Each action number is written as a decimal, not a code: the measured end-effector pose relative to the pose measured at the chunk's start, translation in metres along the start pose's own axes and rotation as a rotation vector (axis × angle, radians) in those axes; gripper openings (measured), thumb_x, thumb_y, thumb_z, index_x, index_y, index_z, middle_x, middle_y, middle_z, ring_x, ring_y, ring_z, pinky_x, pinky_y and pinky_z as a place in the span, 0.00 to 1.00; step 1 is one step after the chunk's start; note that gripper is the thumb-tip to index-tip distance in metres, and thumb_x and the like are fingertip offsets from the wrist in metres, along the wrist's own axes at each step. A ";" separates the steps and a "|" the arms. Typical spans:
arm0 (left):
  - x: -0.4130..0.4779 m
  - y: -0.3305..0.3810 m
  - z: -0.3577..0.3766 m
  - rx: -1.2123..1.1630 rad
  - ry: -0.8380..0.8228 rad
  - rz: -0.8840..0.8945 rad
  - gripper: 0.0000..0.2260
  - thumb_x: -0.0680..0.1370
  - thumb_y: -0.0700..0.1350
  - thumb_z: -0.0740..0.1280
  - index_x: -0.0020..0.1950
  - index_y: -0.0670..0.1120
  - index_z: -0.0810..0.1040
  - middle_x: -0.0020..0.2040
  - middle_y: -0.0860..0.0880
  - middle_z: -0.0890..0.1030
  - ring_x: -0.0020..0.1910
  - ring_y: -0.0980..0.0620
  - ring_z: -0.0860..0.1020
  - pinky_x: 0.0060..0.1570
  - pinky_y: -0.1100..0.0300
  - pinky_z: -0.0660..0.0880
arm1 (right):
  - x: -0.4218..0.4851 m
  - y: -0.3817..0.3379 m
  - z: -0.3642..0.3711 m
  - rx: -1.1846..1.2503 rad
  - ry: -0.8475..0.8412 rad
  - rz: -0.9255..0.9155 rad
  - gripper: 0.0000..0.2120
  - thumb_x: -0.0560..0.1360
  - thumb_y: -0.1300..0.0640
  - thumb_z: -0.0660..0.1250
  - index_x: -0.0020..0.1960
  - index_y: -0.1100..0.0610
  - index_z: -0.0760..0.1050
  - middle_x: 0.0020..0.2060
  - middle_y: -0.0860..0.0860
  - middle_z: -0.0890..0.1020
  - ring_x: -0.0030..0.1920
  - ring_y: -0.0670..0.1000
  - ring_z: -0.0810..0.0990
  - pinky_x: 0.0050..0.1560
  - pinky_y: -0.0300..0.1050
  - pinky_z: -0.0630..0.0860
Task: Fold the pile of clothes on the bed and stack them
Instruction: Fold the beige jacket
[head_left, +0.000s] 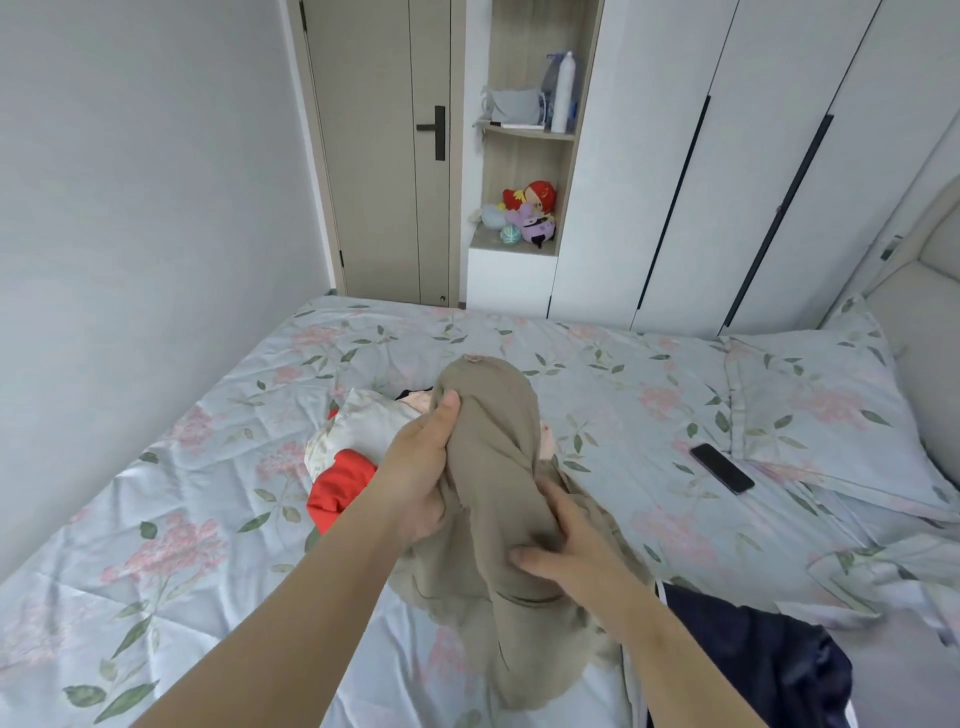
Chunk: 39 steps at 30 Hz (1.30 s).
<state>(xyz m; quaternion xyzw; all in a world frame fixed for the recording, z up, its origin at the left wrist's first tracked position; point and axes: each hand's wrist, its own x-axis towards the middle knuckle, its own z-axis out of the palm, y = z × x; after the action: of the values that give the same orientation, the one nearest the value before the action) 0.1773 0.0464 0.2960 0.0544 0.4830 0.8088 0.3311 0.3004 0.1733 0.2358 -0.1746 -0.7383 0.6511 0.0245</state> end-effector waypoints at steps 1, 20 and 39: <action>0.001 0.004 0.004 -0.023 0.012 -0.016 0.16 0.80 0.52 0.60 0.57 0.42 0.78 0.49 0.45 0.84 0.47 0.50 0.83 0.38 0.58 0.81 | 0.004 0.007 0.002 -0.130 0.002 0.011 0.27 0.71 0.61 0.72 0.63 0.41 0.67 0.57 0.43 0.77 0.58 0.44 0.76 0.62 0.45 0.73; 0.027 -0.083 -0.116 0.915 0.625 -0.190 0.19 0.77 0.45 0.65 0.67 0.44 0.69 0.65 0.41 0.67 0.56 0.41 0.73 0.55 0.54 0.72 | 0.003 0.081 0.028 -0.513 -0.293 0.335 0.16 0.77 0.49 0.65 0.64 0.50 0.72 0.60 0.47 0.75 0.61 0.45 0.73 0.61 0.38 0.69; 0.082 -0.248 -0.141 1.347 0.158 -0.512 0.12 0.81 0.44 0.56 0.61 0.45 0.74 0.57 0.48 0.77 0.51 0.50 0.73 0.49 0.59 0.68 | 0.060 0.240 0.004 -0.313 0.167 0.703 0.21 0.77 0.58 0.62 0.69 0.55 0.67 0.65 0.52 0.72 0.62 0.54 0.72 0.60 0.46 0.69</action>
<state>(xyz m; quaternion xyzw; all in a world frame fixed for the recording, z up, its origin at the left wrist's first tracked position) 0.1758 0.0671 -0.0003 0.0732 0.8964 0.2345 0.3690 0.2977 0.2092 -0.0092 -0.4708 -0.7192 0.4828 -0.1673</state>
